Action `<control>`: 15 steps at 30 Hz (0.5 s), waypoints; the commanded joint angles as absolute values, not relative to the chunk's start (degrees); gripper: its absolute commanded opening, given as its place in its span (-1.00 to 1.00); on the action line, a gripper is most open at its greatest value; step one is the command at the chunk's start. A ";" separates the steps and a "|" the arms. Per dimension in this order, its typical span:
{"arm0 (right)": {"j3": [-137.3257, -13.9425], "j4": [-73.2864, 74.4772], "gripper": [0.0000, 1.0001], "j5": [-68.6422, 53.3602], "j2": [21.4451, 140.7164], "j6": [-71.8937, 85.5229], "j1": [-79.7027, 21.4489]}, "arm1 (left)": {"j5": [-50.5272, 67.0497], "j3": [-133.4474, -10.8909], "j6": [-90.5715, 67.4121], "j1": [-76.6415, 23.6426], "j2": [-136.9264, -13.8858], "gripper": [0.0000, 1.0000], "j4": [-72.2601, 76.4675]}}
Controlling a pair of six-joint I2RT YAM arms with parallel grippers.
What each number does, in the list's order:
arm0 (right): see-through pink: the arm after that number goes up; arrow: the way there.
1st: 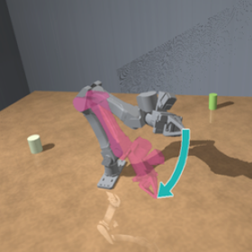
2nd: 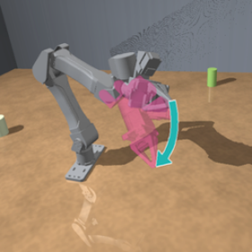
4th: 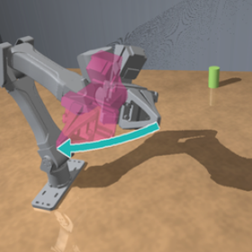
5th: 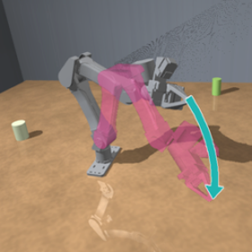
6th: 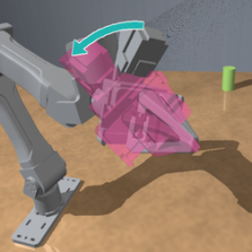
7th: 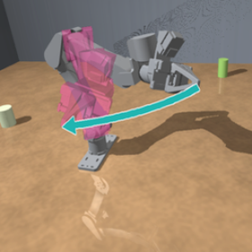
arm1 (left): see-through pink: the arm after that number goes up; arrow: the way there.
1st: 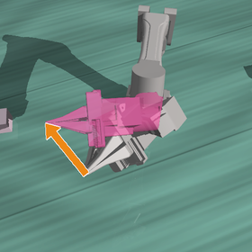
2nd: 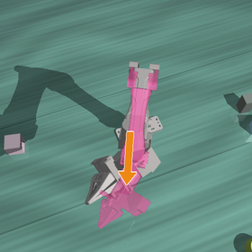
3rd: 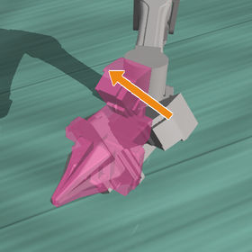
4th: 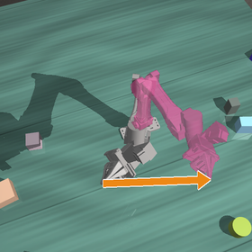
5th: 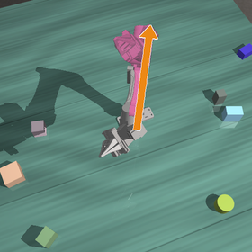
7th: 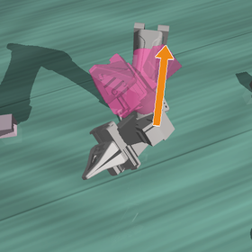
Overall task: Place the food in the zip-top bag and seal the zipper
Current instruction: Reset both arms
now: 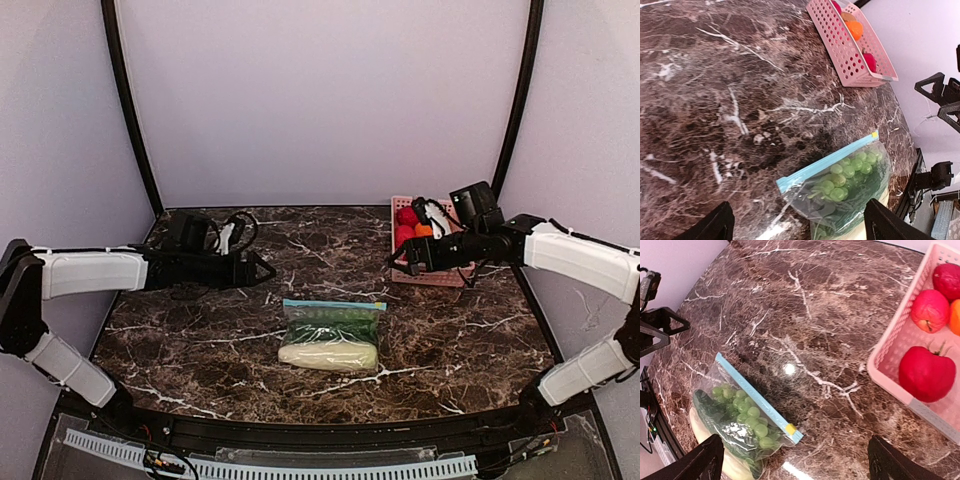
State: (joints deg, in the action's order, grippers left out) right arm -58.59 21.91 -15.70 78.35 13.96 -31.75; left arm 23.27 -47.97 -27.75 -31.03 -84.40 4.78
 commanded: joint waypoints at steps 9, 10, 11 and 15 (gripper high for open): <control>-48.52 19.13 0.97 -21.57 67.98 15.47 -11.12 | 25.14 -42.26 -20.65 -8.24 -67.48 0.87 -12.51; -47.98 19.04 0.97 -21.69 67.27 15.39 -9.43 | 25.53 -41.99 -20.30 -5.71 -66.61 0.87 -13.56; -47.53 18.95 0.97 -21.48 66.42 15.32 -8.00 | 25.81 -41.87 -19.55 -4.57 -64.77 0.87 -14.08; -45.91 18.86 0.97 -16.25 62.88 14.44 -4.75 | 21.30 -41.89 -16.03 -1.03 -58.99 0.87 -18.62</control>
State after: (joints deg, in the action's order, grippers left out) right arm -47.59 20.69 -19.38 66.28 15.05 -6.74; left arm 23.55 -42.68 -20.97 -2.98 -64.31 -11.66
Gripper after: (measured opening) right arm 0.986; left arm 0.936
